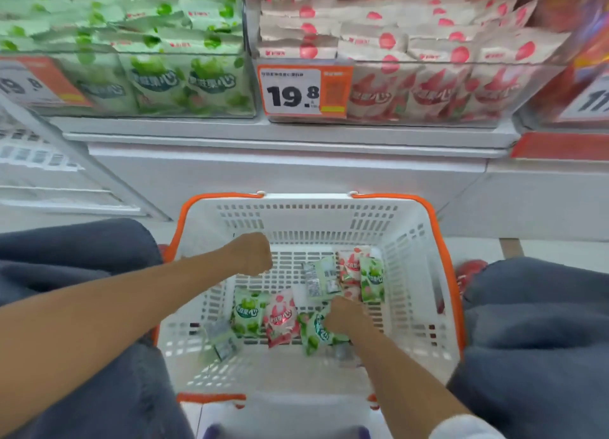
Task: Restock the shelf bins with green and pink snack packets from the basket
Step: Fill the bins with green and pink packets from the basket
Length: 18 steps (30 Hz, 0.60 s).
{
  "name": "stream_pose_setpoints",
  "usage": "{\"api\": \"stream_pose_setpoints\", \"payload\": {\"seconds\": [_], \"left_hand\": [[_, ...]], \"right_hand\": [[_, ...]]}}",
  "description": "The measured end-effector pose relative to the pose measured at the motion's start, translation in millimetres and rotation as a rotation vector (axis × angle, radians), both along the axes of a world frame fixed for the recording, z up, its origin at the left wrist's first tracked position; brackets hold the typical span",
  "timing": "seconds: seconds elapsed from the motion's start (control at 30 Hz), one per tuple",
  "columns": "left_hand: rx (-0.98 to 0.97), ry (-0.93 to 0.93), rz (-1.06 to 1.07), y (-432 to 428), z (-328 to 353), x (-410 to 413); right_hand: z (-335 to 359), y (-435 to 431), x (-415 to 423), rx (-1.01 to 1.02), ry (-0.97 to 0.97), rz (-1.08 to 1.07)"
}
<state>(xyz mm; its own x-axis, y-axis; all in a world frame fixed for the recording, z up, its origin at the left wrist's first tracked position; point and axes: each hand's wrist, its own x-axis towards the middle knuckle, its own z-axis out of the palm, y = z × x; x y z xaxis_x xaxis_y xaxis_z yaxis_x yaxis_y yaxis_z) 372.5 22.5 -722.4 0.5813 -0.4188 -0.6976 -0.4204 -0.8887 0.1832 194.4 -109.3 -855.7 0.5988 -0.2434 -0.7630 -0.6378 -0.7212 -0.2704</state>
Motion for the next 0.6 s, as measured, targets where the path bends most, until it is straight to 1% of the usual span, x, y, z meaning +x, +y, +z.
{"api": "stream_pose_setpoints", "payload": {"seconds": [0.13, 0.2, 0.27, 0.3, 0.4, 0.5, 0.53, 0.6], "left_hand": [[-0.024, 0.041, 0.010, 3, -8, 5], [-0.002, 0.036, -0.011, 4, -9, 1], [-0.010, 0.036, -0.032, 6, -11, -3], [-0.038, 0.042, -0.047, 6, -9, -5], [-0.246, 0.086, -0.058, 6, 2, -7], [-0.501, 0.070, 0.007, 1, 31, -9], [-0.577, 0.026, 0.045, 0, 42, -8], [-0.713, -0.144, 0.129, 1, 69, -1]], "right_hand": [[-15, 13, -1, -0.022, -0.014, -0.136], [-15, 13, 3, -0.021, -0.030, -0.136], [-7, 8, 11, 0.063, -0.072, -0.150], [3, 3, 17, 0.109, -0.126, -0.155], [62, -18, 47, 0.229, -0.329, -0.187], [145, -30, 80, 0.362, -0.526, -0.202], [170, -30, 89, 0.389, -0.584, -0.240], [218, -27, 102, 0.440, -0.706, -0.350]]}}
